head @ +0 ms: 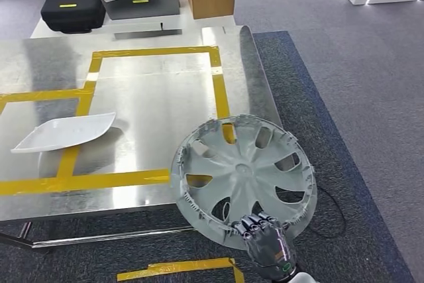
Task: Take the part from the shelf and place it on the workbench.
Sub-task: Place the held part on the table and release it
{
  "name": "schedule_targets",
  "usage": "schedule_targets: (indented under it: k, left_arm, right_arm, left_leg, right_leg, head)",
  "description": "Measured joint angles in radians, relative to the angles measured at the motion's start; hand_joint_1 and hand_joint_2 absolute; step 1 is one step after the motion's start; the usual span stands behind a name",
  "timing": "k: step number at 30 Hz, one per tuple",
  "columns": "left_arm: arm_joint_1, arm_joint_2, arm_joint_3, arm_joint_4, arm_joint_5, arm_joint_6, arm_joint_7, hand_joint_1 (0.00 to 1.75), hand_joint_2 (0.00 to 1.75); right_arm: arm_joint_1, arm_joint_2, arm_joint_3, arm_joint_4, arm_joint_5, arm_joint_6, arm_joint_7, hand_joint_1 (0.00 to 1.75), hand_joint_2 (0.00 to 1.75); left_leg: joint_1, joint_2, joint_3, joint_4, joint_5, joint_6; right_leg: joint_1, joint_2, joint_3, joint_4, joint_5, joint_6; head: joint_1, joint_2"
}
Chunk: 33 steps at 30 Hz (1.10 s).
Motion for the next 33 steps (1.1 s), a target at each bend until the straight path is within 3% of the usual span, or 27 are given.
schedule_targets:
  k: [14,17,23,33]
  left_arm:
    - [-0.002,0.001,-0.004,0.0,-0.02,-0.01,0.0,0.0,1.75]
    - [-0.003,0.001,-0.007,0.0,-0.024,-0.015,0.0,0.0,1.75]
    - [-0.005,0.002,-0.017,0.0,-0.034,-0.019,-0.005,0.0,1.75]
    - [-0.006,0.005,-0.025,0.0,-0.039,-0.027,-0.009,0.0,1.75]
  right_arm:
    - [-0.146,-0.064,0.077,0.057,0.003,0.0,-0.097,1.75,1.75]
    - [-0.174,-0.071,0.09,0.078,0.003,0.0,-0.067,1.75,1.75]
    - [-0.238,-0.108,0.128,0.147,0.002,0.0,0.07,1.75,1.75]
    - [-0.274,-0.149,0.149,0.239,0.002,0.0,0.116,1.75,1.75]
  left_leg:
    - [0.0,0.0,0.001,0.0,0.0,0.001]
    - [0.0,0.0,0.0,0.0,0.0,0.001]
    - [0.0,0.0,0.0,0.0,0.001,0.001]
    - [0.0,0.0,0.0,0.0,0.001,0.001]
  right_leg:
    - [0.0,0.0,0.0,0.0,0.001,0.001]
    - [0.0,0.0,0.0,0.0,0.001,0.001]
    - [0.0,0.0,0.0,0.0,0.001,0.001]
    - [0.0,0.0,-0.001,0.0,0.001,0.001]
  head:
    - [0.0,0.0]
    - [0.0,0.0]
    - [0.0,0.0]
    - [0.0,0.0]
